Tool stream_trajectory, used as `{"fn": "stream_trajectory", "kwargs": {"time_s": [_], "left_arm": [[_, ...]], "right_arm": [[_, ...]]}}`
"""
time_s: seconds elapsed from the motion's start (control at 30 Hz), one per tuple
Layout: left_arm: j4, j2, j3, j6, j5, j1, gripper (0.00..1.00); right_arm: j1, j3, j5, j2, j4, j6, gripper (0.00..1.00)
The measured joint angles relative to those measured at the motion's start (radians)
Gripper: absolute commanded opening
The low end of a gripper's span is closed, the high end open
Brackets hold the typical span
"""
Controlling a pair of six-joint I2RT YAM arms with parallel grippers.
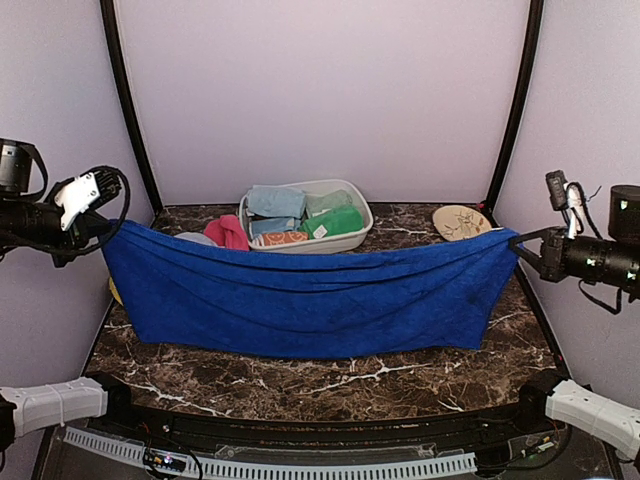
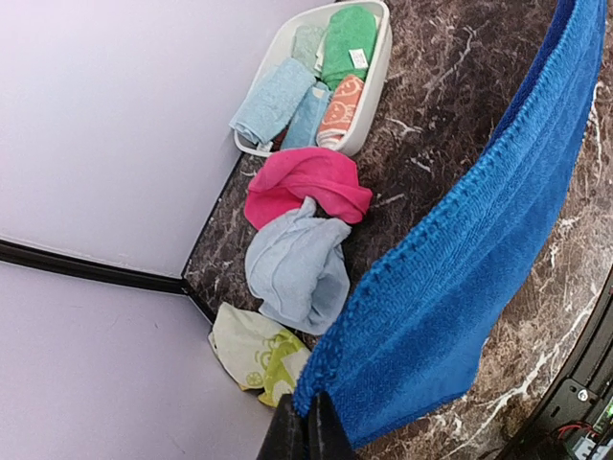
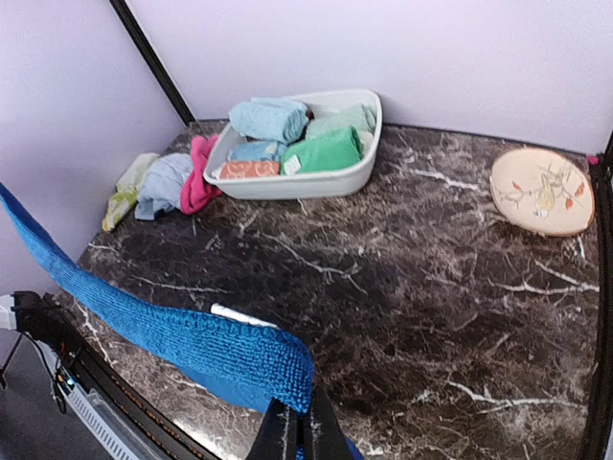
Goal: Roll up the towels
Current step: Pick up the towel from the center of the board, then flatten out the towel at the center of the board.
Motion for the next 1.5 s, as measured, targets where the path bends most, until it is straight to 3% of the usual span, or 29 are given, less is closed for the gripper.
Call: {"fn": "stream_trajectory", "kwargs": {"time_s": [0.1, 0.23, 0.33, 0.47, 0.63, 0.77, 0.87, 1.0, 1.07, 1.27, 1.5], "left_arm": [[0.025, -0.024, -0.129, 0.003, -0.016, 0.0, 0.0], [0.161, -0.022, -0.461, 0.01, -0.045, 0.0, 0.0], [0.315, 0.059, -0.672, 0.019, -0.084, 0.0, 0.0], [0.549, 0.237, -0.79, 0.031, -0.143, 0.009, 0.0], [0.787, 0.437, -0.779, 0.04, -0.185, 0.058, 0.0], [0.87, 0.579, -0.717, 0.036, -0.177, 0.088, 0.0], [0.892, 0.607, -0.714, 0.033, -0.152, 0.093, 0.0], [0.914, 0.607, -0.735, 0.032, -0.129, 0.094, 0.0], [0.921, 0.607, -0.751, 0.033, -0.122, 0.095, 0.0], [0.927, 0.616, -0.756, 0.025, -0.108, 0.098, 0.0], [0.921, 0.64, -0.739, 0.022, -0.103, 0.1, 0.0]], "right_arm": [[0.0, -0.101, 0.034, 0.01, 0.033, 0.008, 0.0], [-0.002, -0.294, 0.071, 0.107, 0.126, 0.026, 0.0], [-0.005, -0.395, 0.096, 0.24, 0.21, 0.051, 0.0], [-0.005, -0.416, 0.146, 0.41, 0.307, 0.089, 0.0], [-0.007, -0.406, 0.239, 0.573, 0.446, 0.118, 0.0], [-0.008, -0.397, 0.274, 0.71, 0.529, 0.128, 0.03], [-0.011, -0.398, 0.276, 0.783, 0.57, 0.14, 0.21], [-0.011, -0.402, 0.289, 0.811, 0.59, 0.151, 0.53], [-0.014, -0.401, 0.3, 0.81, 0.589, 0.14, 0.61], [-0.042, -0.308, 0.299, 0.836, 0.552, 0.112, 0.63], [-0.095, -0.124, 0.232, 1.043, 0.558, 0.033, 0.53]]}}
